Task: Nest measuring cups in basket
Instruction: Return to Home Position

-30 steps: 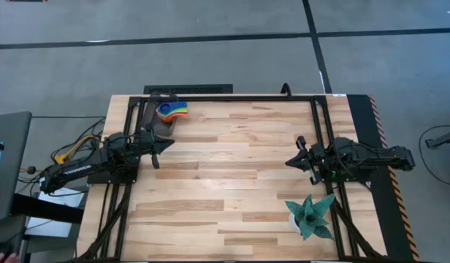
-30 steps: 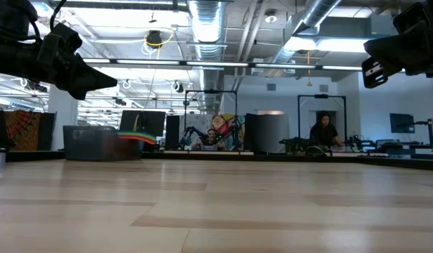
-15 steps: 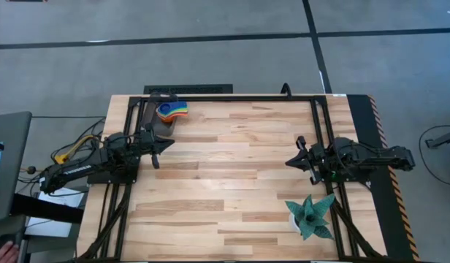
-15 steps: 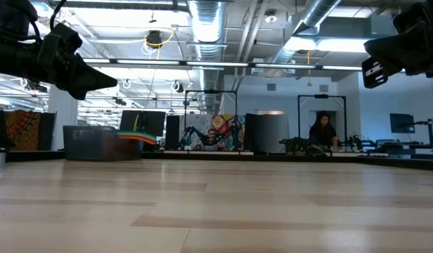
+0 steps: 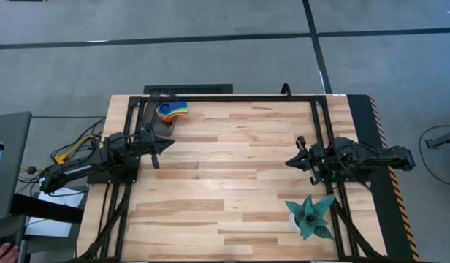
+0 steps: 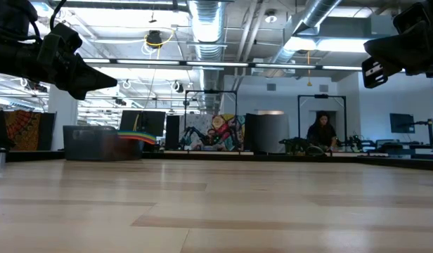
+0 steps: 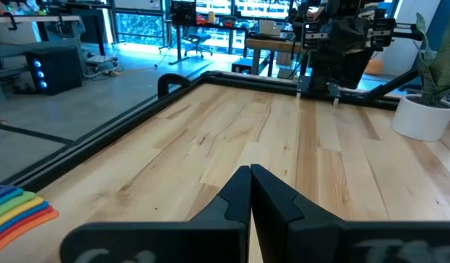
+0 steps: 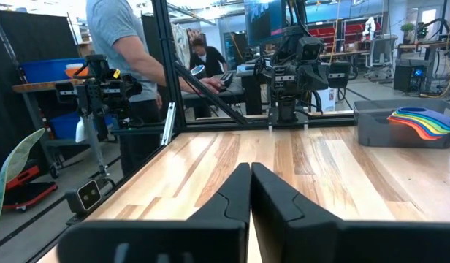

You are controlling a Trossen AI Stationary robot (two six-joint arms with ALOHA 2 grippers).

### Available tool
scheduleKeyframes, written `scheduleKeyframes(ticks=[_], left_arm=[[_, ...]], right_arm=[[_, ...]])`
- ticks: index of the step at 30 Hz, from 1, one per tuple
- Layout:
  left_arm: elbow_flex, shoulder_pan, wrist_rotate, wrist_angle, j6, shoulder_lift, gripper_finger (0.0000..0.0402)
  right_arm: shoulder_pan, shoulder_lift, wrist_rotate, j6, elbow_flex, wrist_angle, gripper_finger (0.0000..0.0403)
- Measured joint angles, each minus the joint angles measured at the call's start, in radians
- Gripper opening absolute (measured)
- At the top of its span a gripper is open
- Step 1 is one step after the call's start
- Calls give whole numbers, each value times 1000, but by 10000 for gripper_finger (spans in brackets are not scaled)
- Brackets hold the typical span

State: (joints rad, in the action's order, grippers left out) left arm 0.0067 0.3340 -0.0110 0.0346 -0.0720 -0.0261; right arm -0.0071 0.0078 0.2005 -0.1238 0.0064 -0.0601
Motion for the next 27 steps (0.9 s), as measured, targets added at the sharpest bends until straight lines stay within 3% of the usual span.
scheduleKeyframes(ticks=[27], left_arm=[[0, 0, 0, 0, 0, 0, 0]], right_arm=[[0, 0, 0, 0, 0, 0, 38]])
